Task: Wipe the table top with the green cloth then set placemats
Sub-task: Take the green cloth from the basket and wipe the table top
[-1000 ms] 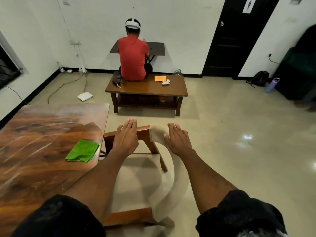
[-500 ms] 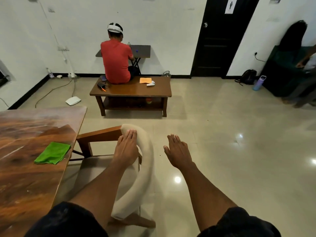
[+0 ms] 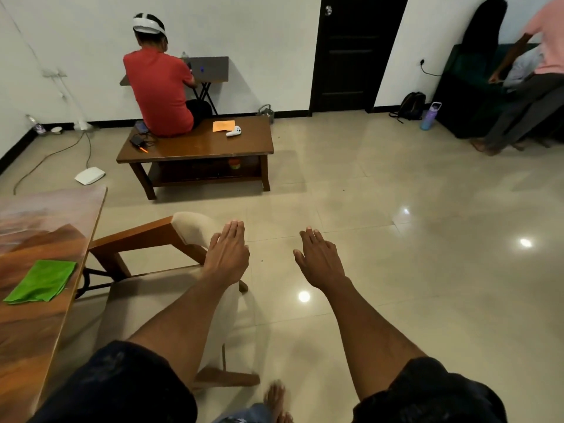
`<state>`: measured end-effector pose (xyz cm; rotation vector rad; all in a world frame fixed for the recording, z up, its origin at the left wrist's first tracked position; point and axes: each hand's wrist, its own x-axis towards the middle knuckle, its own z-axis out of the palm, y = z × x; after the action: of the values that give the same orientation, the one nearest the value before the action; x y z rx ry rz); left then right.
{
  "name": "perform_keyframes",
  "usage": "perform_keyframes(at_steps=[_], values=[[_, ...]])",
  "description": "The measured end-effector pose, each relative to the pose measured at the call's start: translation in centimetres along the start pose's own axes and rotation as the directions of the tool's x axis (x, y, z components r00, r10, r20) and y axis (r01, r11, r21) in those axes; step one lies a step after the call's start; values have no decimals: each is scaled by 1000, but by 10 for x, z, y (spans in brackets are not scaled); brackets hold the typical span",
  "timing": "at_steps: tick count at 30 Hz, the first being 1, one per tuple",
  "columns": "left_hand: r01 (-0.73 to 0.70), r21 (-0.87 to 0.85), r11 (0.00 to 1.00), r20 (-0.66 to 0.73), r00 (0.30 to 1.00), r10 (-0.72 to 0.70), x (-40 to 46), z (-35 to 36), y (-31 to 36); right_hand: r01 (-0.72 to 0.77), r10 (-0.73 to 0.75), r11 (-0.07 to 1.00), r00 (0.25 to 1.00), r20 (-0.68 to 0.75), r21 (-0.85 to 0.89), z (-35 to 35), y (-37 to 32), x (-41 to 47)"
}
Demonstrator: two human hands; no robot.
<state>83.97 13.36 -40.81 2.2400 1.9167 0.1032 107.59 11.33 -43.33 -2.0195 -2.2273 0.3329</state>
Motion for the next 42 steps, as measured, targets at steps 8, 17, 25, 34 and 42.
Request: perform_keyframes(at_steps=[8,17,25,34,42], values=[[-4,-11,1000,77,997,4,56,37,12,-53,57,998,995,87,-44,13,44,22],[18,-128,992,19,1000,-16,158,37,18,-42,53,993,994,98,-108,-21,71,111],[36,-106,994,10,999,-35,215,37,7,-3,17,993,993,121,-114,-31,79,178],[161,-60,985,-5,987,-161,271,46,-18,82,-62,992,978,201,-96,-13,100,266],[253,-64,965,-65,964,-257,349,32,0,206,-190,978,955,229,-46,-25,140,374]])
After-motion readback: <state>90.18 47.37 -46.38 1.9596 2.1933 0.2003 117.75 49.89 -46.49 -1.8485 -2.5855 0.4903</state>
